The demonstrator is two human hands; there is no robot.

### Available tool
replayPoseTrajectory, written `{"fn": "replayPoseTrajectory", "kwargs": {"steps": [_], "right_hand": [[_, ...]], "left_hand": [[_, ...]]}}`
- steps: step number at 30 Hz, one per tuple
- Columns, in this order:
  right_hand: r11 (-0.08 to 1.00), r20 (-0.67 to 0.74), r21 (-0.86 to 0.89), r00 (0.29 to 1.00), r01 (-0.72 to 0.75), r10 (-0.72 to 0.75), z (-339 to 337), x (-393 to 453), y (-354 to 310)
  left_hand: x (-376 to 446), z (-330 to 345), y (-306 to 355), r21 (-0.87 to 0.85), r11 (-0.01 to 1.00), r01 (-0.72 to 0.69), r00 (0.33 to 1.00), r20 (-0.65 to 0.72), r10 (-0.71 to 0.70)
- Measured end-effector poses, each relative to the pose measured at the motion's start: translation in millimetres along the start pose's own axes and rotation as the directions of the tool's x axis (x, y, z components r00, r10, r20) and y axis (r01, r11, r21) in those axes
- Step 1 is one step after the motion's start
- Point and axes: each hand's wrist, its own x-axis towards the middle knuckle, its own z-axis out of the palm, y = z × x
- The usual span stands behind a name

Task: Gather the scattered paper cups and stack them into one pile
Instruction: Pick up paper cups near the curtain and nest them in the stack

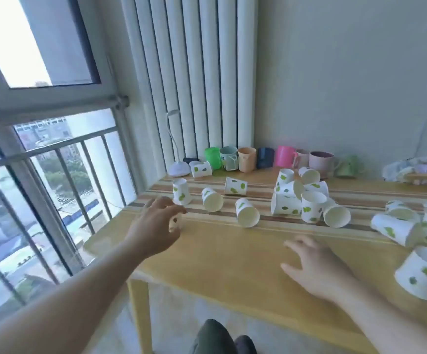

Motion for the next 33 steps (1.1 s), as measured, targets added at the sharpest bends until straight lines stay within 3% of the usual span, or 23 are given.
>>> {"fn": "replayPoseTrajectory", "kwargs": {"steps": [3, 7, 10, 14, 17, 21, 24, 29, 33], "right_hand": [[0.997, 0.04, -0.069, 0.999, -0.019, 0.021, 24, 1, 13], [0.99, 0.037, -0.114, 0.995, -0.086, 0.091, 39, 10, 23], [0.99, 0.032, -0.113, 0.996, -0.081, 0.085, 41, 12, 26], [0.985, 0.038, -0.138, 0.994, -0.1, 0.106, 38, 10, 22], [0.978, 0.07, -0.184, 0.991, -0.095, 0.11, 35, 8, 20], [0.989, 0.155, -0.134, 0.984, -0.066, 0.087, 26, 1, 27], [0.986, 0.184, -0.133, 0.975, -0.099, 0.123, 16, -17, 50], [0.972, 0.139, -0.121, 0.966, -0.203, 0.219, 9, -56, 96], [0.971, 0.107, -0.123, 0.97, -0.204, 0.217, 13, -68, 106]], "left_hand": [[12, 10, -16, -0.092, 0.966, 0.241, 0.97, -0.01, -0.243], [33, 43, -29, -0.282, 0.852, 0.441, 0.897, 0.171, -0.407], [41, 66, -26, -0.384, 0.769, 0.511, 0.86, 0.219, -0.462], [49, 77, -10, -0.46, 0.727, 0.51, 0.847, 0.117, -0.519], [50, 75, 27, -0.545, 0.737, 0.399, 0.895, 0.055, -0.443], [47, 78, 114, -0.65, 0.735, 0.193, 0.98, 0.096, -0.172], [46, 86, 181, -0.684, 0.724, 0.09, 0.993, 0.119, -0.012], [41, 109, 254, -0.734, 0.667, 0.126, 0.973, 0.223, 0.062], [30, 128, 270, -0.703, 0.679, 0.211, 0.953, 0.303, 0.017]]}}
